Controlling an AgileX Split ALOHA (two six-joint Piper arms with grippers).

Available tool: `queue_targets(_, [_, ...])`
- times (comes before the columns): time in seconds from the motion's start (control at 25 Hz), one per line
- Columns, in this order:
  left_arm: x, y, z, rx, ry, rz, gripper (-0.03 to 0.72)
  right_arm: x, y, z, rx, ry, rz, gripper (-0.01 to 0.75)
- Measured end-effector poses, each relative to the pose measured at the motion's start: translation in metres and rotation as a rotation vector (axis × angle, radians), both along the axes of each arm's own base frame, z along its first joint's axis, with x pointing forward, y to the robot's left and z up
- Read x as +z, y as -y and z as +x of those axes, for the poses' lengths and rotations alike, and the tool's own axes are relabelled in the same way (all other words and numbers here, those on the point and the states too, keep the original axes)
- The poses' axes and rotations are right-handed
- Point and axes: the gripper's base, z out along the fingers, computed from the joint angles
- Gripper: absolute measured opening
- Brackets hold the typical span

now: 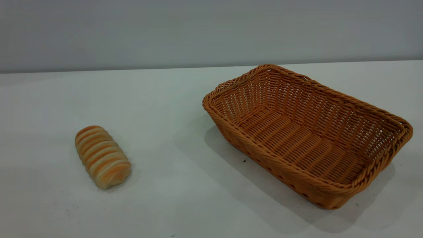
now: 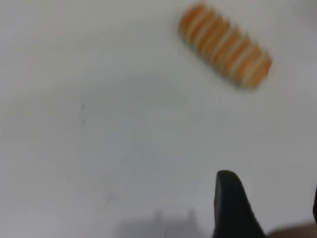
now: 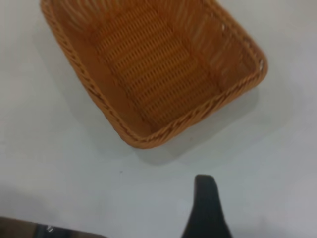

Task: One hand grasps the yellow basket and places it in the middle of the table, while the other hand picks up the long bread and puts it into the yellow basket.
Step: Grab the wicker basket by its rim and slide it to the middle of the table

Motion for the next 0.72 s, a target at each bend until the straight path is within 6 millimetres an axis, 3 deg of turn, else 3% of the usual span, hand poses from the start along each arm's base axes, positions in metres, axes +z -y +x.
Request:
queue_targets(0.36, [-0.004, 0.009, 0.044, 0.014, 0.054, -0.049, 0.459, -0.056, -0.018, 0.075, -0.132, -0.257, 0.047, 0.562])
queue_targets(0.72, [-0.022, 0.014, 0.063, 0.027, -0.063, -0.078, 0.459, -0.080, -0.032, 0.140, -0.208, -0.358, 0.064, 0.562])
